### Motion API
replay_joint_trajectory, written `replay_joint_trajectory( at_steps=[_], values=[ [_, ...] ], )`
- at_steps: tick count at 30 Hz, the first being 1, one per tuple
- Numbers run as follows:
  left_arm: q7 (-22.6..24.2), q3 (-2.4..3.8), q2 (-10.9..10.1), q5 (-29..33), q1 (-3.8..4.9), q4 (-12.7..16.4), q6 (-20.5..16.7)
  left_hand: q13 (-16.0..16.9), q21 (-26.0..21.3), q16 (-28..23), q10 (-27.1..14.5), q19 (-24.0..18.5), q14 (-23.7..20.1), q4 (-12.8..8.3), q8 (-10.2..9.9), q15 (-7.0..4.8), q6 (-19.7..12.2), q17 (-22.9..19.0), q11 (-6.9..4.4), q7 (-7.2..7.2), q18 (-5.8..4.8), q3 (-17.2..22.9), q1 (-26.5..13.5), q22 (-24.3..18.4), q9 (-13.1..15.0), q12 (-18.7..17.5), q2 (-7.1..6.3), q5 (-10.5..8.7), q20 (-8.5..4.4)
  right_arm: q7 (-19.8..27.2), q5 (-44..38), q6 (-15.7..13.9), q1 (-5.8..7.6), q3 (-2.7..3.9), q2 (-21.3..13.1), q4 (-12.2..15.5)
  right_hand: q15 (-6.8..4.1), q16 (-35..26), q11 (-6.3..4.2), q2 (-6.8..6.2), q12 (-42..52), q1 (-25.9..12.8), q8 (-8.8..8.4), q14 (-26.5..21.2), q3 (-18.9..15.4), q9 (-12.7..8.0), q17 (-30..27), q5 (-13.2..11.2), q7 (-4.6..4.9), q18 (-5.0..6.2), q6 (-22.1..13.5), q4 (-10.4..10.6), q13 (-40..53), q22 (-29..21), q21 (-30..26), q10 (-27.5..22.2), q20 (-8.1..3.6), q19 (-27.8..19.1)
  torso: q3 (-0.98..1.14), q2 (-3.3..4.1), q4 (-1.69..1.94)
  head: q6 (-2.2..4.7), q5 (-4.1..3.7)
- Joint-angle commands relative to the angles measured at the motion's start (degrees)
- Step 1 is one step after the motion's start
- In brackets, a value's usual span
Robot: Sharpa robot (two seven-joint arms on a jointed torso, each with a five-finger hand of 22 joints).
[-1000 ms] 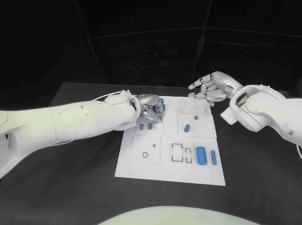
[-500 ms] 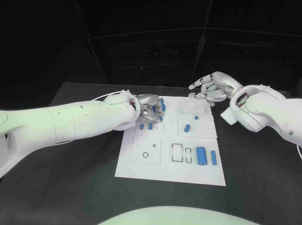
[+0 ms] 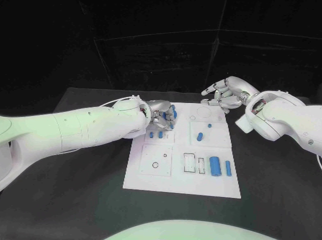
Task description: Assemble the parts on the task board
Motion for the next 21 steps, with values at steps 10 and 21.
replay_joint_trajectory(
  at_steps=[10, 21],
  values=[
    [-1.2, -0.25, 0.4, -0.4, -0.32, 0.2, 2.8, -0.2, 0.5, 0.1, 0.5, 0.2, 1.8, -0.2, -0.6, -0.47, 0.2, 0.0, 0.08, -0.02, -0.35, 0.4, -0.3, 0.2, -0.1, 0.1, 0.19, -0.28, -0.31, 0.2, -0.1, 0.2, 0.1, 0.04, 0.1, 0.1, -0.42, -0.2, 0.05, 0.15, 0.2, 0.0, 0.23, 2.2, 0.1, -0.1, 0.0, 0.2, -0.01, 0.76, -0.3, 0.1, 0.1, 0.1, -0.3, 0.2, -0.27, 0.2, -0.03, 0.01, -0.01, -0.09, -0.14],
    [-1.9, -0.25, 0.7, -0.4, -0.32, 0.0, 3.3, -0.2, 0.5, 0.1, 0.6, 0.2, 1.8, -0.1, -0.8, -0.5, 0.3, -0.1, 0.06, 0.03, -0.38, 0.4, -0.6, 0.3, 0.0, 0.2, 0.25, -0.28, -0.37, 0.2, -0.1, 0.2, 0.1, 0.04, 0.1, 0.1, -0.42, -0.2, 0.05, 0.15, 0.2, 0.0, 0.23, 2.2, 0.1, -0.1, 0.0, 0.2, -0.01, 0.76, -0.3, 0.1, 0.1, 0.1, -0.3, 0.2, -0.27, 0.2, -0.02, 0.0, -0.05, -0.06, -0.24]
  ],
)
